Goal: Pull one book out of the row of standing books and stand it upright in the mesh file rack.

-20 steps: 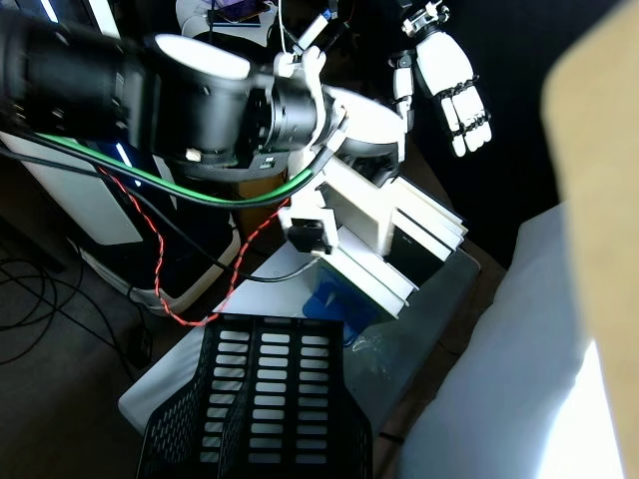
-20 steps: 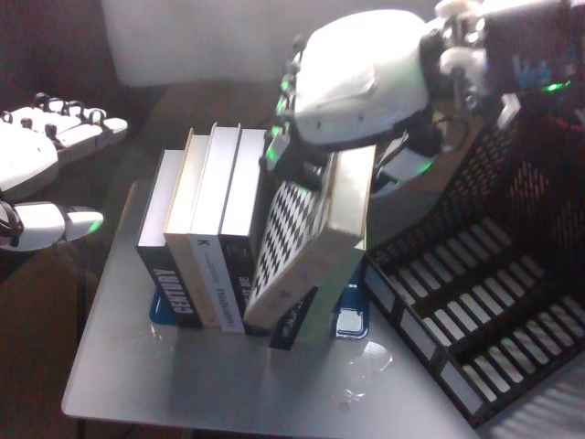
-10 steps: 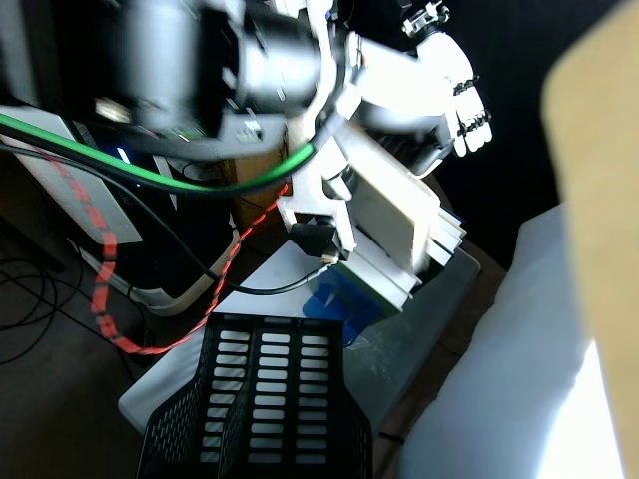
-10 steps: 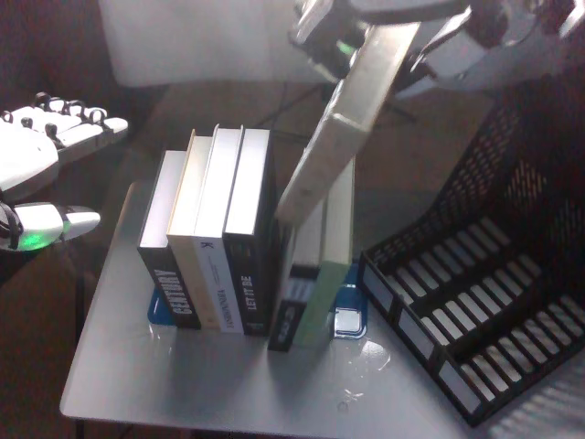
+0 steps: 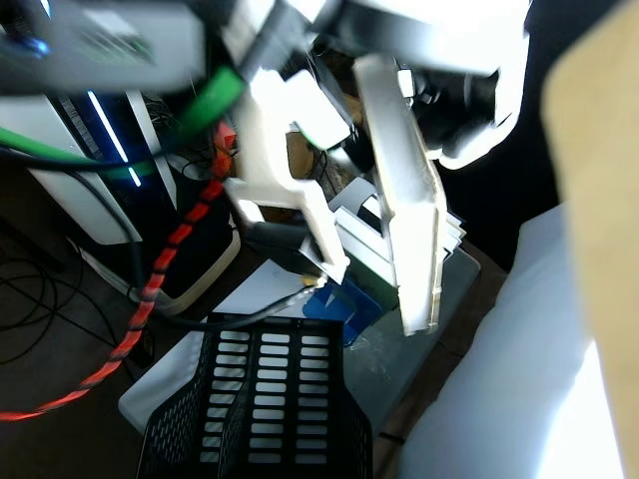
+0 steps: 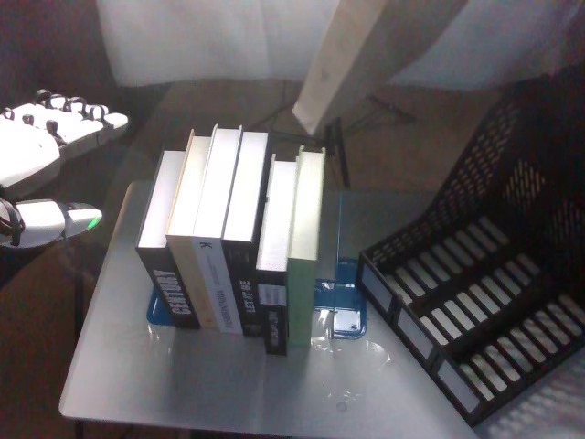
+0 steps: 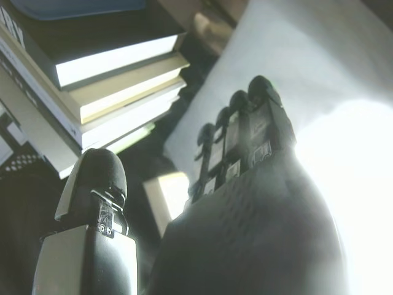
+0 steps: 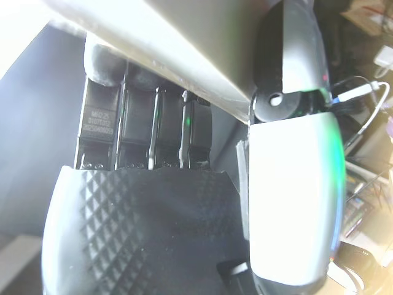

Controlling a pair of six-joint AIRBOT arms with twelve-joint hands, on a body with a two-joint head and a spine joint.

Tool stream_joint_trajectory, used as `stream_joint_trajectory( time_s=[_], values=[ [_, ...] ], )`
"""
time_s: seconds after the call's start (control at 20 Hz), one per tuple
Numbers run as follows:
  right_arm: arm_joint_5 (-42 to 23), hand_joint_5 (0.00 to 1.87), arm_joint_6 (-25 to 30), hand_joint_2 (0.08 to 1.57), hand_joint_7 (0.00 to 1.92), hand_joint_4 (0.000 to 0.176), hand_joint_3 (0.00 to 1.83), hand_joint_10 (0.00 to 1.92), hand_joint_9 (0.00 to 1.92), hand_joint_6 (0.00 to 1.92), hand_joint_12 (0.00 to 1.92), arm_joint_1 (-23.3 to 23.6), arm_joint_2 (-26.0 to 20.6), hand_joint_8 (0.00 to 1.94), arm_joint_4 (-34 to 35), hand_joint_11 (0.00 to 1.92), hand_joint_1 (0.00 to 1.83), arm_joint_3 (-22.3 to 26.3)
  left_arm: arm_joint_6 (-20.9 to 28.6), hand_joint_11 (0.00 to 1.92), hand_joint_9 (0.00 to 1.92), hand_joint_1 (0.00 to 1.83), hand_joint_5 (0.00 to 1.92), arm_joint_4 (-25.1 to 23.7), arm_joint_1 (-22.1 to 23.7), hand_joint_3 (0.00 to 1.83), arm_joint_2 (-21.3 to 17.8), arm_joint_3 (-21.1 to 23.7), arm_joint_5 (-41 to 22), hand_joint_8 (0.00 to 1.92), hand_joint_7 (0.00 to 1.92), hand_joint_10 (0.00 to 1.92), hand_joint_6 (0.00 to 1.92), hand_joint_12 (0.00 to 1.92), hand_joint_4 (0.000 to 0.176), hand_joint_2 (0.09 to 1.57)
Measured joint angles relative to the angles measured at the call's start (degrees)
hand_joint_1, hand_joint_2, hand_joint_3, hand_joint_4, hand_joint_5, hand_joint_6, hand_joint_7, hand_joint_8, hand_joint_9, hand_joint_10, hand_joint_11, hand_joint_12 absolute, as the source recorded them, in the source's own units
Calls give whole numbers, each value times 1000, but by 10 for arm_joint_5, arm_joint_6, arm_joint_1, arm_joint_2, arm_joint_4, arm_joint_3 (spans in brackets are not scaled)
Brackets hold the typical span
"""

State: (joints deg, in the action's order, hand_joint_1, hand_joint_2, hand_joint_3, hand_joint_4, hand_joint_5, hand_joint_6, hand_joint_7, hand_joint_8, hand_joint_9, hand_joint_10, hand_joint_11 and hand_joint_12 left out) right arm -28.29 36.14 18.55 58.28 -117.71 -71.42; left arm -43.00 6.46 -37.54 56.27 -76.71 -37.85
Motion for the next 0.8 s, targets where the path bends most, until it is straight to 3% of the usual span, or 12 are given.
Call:
stream_joint_trajectory(
  time_s=[0.05, 0.15, 0.25, 0.3, 0.35, 0.45, 0.55, 0.6, 0.65, 0.7, 0.75, 0.8],
  values=[
    [-1, 820, 22, 1184, 906, 0, 0, 1577, 811, 1108, 1921, 9, -13, 1337, -33, 442, 1221, 7, 0, 0, 0, 595, 20, -1, 0, 5, 0, 0, 1, 0, 0, 0, 3, 0, 3, 1369],
    [-3, 898, 63, 1202, 741, 0, 4, 1647, 519, 1103, 1921, 13, -33, 1452, -86, 199, 1192, 14, 0, 0, 0, 555, 5, -1, 0, 7, 0, 1, 1, 0, 0, 0, 2, 0, 3, 1379],
    [-1, 890, 85, 1196, 786, 0, 0, 1733, 617, 1068, 1921, 10, -42, 1443, -129, 420, 1198, 14, 3, 0, 0, 572, 14, 1, -1, 5, 0, 6, 0, 0, 0, 0, 4, 0, 0, 1381],
    [7, 880, 90, 1197, 783, 0, 0, 1656, 633, 1115, 1921, 4, -43, 1409, -137, 398, 1193, 14, 4, 0, 0, 540, 10, 1, -5, 7, 0, 9, -4, 0, 0, 0, 2, 0, 3, 1386],
    [14, 823, 107, 1203, 831, 0, 3, 1771, 819, 1070, 1921, -3, -43, 1485, -150, 649, 1224, 14, 4, 0, 0, 504, 1, 0, -8, 10, 0, 11, -3, 0, 0, 0, 0, 0, 13, 1396],
    [9, 811, 140, 1226, 762, 0, 10, 1886, 828, 1065, 1921, -11, -43, 1619, -200, 778, 1214, 14, 4, 0, 0, 517, 0, 2, -12, 8, 0, 11, -2, 0, 0, 0, 0, 0, 23, 1400],
    [1, 766, 170, 1246, 725, 0, 9, 1570, 589, 1338, 1921, -21, -41, 1449, -246, 401, 1147, 10, 4, 0, 0, 572, 1, 7, -15, 1, -4, 12, -2, 0, 0, 0, 0, 0, 4, 1391],
    [4, 770, 175, 1237, 765, 0, 2, 1527, 639, 1282, 1921, -28, -34, 1442, -254, 421, 1156, 5, 4, 0, 0, 600, 7, 11, -19, 0, -8, 16, -4, 0, 0, 0, 2, 0, 0, 1386],
    [8, 730, 177, 1268, 714, 0, 8, 1794, 673, 1186, 1921, -38, -25, 1673, -255, 565, 1179, -2, 4, 0, 0, 606, 14, 12, -21, 0, -10, 16, -6, 0, 0, 0, 5, 0, 0, 1384],
    [9, 703, 178, 1276, 717, 0, 7, 1671, 713, 1268, 1902, -47, -20, 1645, -256, 640, 1163, -6, 4, 0, 0, 606, 17, 15, -23, 0, -10, 16, -6, 0, 0, 0, 6, 0, 0, 1381],
    [4, 705, 179, 1279, 693, 0, 5, 1574, 651, 1362, 1899, -55, -13, 1569, -257, 512, 1135, -11, 4, 0, 0, 623, 26, 16, -25, 0, -10, 16, -6, 0, 0, 0, 7, 0, 0, 1376],
    [3, 732, 179, 1244, 712, 0, 0, 1571, 707, 1340, 1814, -61, -4, 1368, -261, 591, 1295, -15, 4, 0, 0, 569, 25, 19, -27, 0, -10, 17, -8, 0, 0, 0, 5, 0, 0, 1378]
  ],
)
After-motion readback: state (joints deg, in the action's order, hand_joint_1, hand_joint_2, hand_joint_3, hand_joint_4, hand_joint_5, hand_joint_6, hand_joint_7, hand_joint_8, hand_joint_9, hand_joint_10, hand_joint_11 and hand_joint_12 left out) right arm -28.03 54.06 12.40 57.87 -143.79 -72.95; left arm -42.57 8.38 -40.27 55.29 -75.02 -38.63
